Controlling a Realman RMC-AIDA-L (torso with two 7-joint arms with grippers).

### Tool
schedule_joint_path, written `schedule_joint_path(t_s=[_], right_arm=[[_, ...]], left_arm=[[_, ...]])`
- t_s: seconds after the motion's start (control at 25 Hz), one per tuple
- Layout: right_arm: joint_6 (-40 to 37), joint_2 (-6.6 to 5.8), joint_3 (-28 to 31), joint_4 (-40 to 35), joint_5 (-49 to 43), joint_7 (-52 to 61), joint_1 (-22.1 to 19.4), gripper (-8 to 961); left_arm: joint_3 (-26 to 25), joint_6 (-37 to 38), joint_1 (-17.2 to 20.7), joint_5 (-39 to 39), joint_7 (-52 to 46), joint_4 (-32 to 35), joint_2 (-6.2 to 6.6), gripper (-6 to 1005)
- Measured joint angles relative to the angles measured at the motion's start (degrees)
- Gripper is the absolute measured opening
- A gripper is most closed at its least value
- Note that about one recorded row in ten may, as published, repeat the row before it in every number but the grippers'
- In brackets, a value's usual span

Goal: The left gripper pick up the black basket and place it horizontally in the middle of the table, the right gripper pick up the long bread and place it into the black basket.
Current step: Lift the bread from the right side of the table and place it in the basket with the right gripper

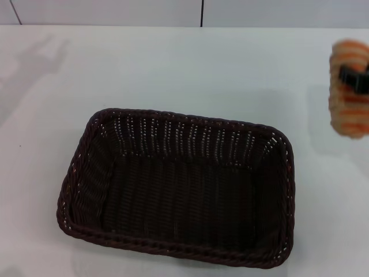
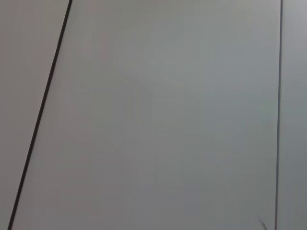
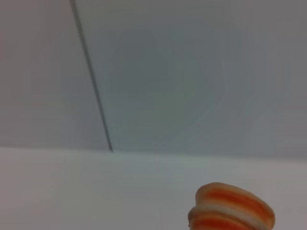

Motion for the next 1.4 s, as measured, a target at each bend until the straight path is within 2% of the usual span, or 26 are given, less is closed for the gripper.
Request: schedule_joint_path(t_s=[0.12,0.2,0.32,0.72,1.0,1.24,1.4], right_arm=[[2.43,-0.08,-1.45,5.25,3.14,-1.77,0.5,417],[2.98,-0.11,-1.82,5.32,5.13,-2.62,1.34,401],[3.69,-0.04,-4.0,3.9,12.29,-6.51,4.93,372],[4.26,-0.12,-9.17,0.59,19.87,-10.32,11.14,311],[6.15,-0.1,-11.87,-2.63,20.76,-11.09,14.37,274],[8.85,-0.04,-13.39,-6.04,22.08,-12.01,17.06,273],[9.4,0.03,-13.62,-7.88,23.67,-13.24,18.09,344]], left_arm=[[-0.4,0.02,-0.15,0.0,0.01,-0.01,0.02,429],[-0.6,0.15,-0.31,-0.01,0.01,-0.01,0.06,429],[-0.66,0.31,-0.5,-0.01,0.01,-0.15,0.03,429],[-0.64,0.46,-1.14,0.0,0.01,-0.24,-0.13,429],[-0.64,0.46,-1.24,-0.01,0.01,-0.35,-0.22,429],[-0.67,0.45,-1.24,-0.58,0.01,-0.41,-0.22,429],[-0.84,0.48,-1.18,-0.86,0.01,-0.43,-0.22,429]])
